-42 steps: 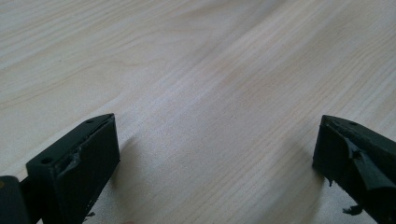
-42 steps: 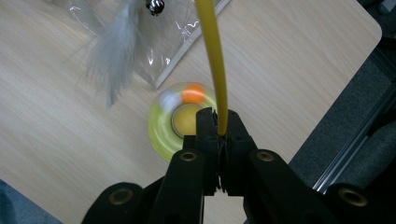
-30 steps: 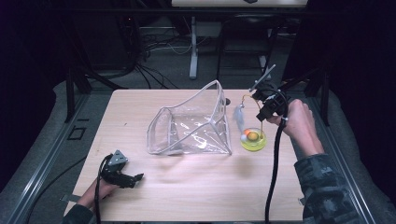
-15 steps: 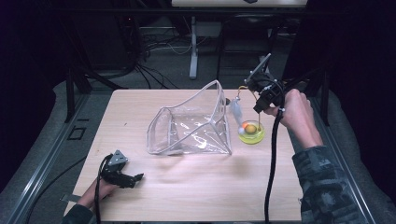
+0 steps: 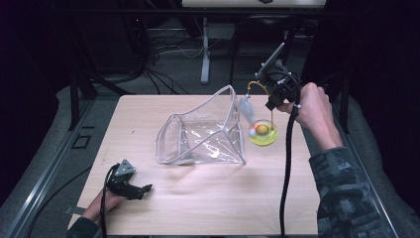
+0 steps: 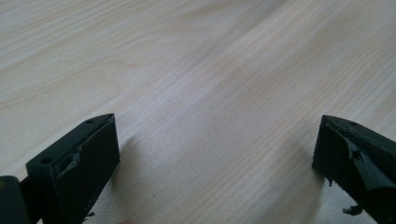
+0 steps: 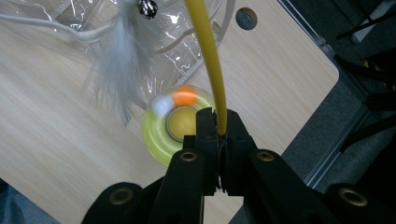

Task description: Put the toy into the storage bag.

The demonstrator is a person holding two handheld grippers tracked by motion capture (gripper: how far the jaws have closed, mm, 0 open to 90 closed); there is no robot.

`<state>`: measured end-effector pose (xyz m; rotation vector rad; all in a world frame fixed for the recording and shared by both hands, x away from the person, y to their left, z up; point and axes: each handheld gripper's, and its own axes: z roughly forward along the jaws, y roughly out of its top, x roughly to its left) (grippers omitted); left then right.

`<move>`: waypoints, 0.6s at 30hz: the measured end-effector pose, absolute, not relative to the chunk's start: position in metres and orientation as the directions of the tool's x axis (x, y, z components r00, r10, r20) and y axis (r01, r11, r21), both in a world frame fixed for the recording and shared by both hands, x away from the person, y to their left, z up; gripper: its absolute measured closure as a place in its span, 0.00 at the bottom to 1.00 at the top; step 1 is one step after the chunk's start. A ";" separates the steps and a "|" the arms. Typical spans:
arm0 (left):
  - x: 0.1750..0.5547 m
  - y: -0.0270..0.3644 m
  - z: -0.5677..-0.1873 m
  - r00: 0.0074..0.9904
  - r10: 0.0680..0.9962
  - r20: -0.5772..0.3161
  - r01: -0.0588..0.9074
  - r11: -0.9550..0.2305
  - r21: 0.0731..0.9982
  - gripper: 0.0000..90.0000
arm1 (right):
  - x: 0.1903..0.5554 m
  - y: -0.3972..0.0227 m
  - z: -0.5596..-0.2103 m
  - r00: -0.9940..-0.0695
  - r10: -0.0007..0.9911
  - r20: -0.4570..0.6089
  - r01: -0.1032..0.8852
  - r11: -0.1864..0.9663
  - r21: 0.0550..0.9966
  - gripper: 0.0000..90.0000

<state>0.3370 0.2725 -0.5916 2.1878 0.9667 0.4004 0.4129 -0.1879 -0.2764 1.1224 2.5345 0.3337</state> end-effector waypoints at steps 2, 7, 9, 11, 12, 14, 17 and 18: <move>0.337 0.272 -0.592 0.671 0.741 -0.002 0.525 -0.473 0.708 0.00 | 0.413 -0.185 -0.272 -0.631 0.744 -0.222 0.663 0.665 0.343 0.97; 0.337 0.272 -0.592 0.671 0.741 -0.002 0.524 -0.473 0.708 0.00 | 0.415 -0.183 -0.266 -0.628 0.743 -0.232 0.658 0.666 0.351 0.97; 0.337 0.272 -0.592 0.673 0.739 -0.001 0.523 -0.475 0.708 0.00 | 0.415 -0.182 -0.263 -0.631 0.736 -0.247 0.651 0.675 0.348 0.97; 0.337 0.272 -0.592 0.671 0.741 -0.003 0.525 -0.473 0.708 0.00 | 0.415 -0.180 -0.259 -0.632 0.732 -0.255 0.644 0.679 0.353 0.97; 0.337 0.273 -0.592 0.674 0.739 0.000 0.522 -0.476 0.707 0.00 | 0.415 -0.180 -0.258 -0.630 0.733 -0.257 0.642 0.678 0.358 0.97; 0.337 0.272 -0.592 0.673 0.739 -0.001 0.523 -0.475 0.707 0.00 | 0.416 -0.179 -0.254 -0.633 0.728 -0.265 0.636 0.684 0.357 0.97; 0.337 0.272 -0.592 0.672 0.740 -0.002 0.524 -0.474 0.708 0.00 | 0.417 -0.176 -0.250 -0.629 0.730 -0.268 0.633 0.681 0.368 0.97; 0.337 0.272 -0.592 0.672 0.741 -0.003 0.524 -0.473 0.708 0.00 | 0.418 -0.176 -0.248 -0.632 0.726 -0.272 0.631 0.685 0.364 0.97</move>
